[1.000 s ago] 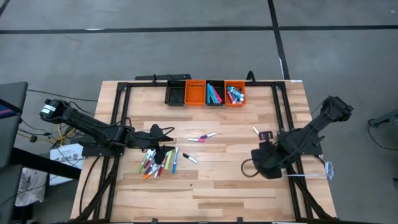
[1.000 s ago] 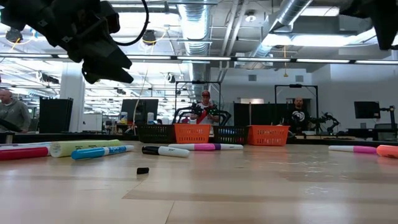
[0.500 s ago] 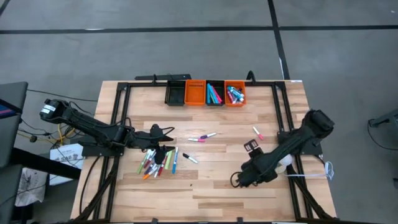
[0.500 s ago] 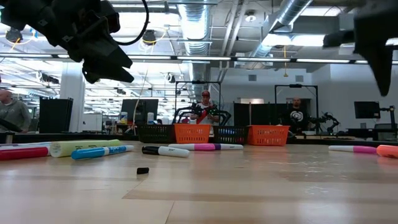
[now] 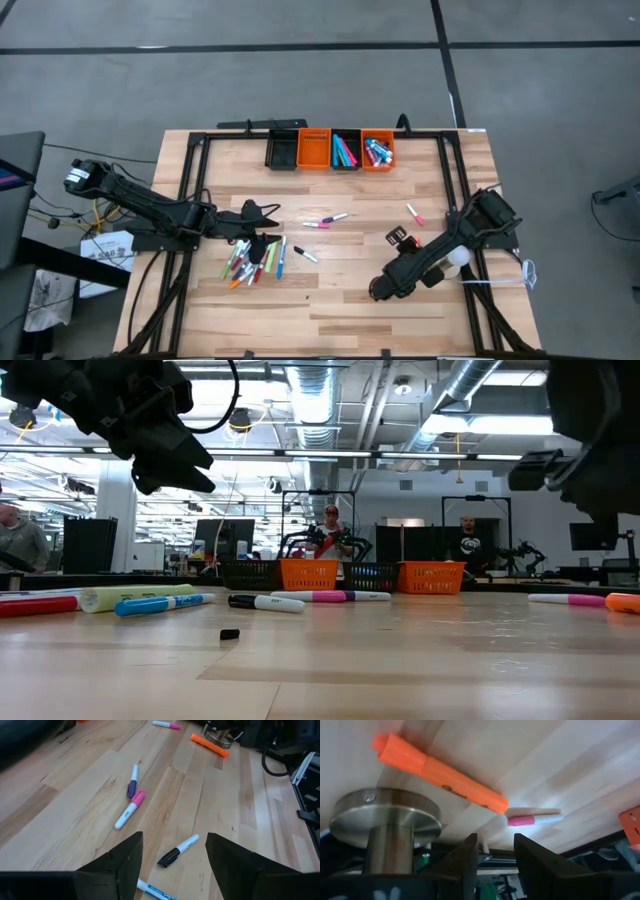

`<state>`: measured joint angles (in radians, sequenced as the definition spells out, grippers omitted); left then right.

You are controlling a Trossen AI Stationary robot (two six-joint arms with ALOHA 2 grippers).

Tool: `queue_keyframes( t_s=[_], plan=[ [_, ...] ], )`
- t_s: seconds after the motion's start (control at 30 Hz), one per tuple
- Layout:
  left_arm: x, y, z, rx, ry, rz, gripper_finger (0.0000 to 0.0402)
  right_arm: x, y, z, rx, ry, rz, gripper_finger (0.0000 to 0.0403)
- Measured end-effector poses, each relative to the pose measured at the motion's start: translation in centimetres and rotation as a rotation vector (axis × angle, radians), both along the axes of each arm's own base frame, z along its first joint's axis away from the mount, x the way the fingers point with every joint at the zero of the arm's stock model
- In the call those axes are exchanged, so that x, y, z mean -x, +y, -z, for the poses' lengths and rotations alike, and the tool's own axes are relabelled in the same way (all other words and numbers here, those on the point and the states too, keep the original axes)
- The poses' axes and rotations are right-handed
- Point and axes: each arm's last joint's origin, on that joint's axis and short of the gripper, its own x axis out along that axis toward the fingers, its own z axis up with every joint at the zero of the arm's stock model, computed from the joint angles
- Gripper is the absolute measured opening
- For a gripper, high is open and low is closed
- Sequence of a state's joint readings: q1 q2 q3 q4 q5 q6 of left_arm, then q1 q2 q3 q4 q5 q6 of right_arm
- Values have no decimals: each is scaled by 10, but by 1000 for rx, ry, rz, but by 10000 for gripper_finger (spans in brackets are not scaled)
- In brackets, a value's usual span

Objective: Pick & Place Markers
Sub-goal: Put the orange highlighter pen into the right black bin

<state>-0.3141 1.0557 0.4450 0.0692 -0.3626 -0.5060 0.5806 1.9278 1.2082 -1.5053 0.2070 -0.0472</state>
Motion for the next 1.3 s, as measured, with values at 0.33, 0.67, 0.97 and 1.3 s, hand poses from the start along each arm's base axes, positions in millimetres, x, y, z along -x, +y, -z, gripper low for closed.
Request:
queue_keyframes(
  t_s=[0.33,0.67,0.97,1.3],
  plan=[
    [0,0,0,0,0,0,214,0,11,10,-86,34,-109,118],
    [0,0,0,0,0,0,214,2,14,11,-134,79,-168,118],
    [0,0,0,0,0,1,214,7,10,22,-133,85,-169,118],
    [0,0,0,0,-1,0,214,14,5,38,-147,76,-183,118]
  ],
)
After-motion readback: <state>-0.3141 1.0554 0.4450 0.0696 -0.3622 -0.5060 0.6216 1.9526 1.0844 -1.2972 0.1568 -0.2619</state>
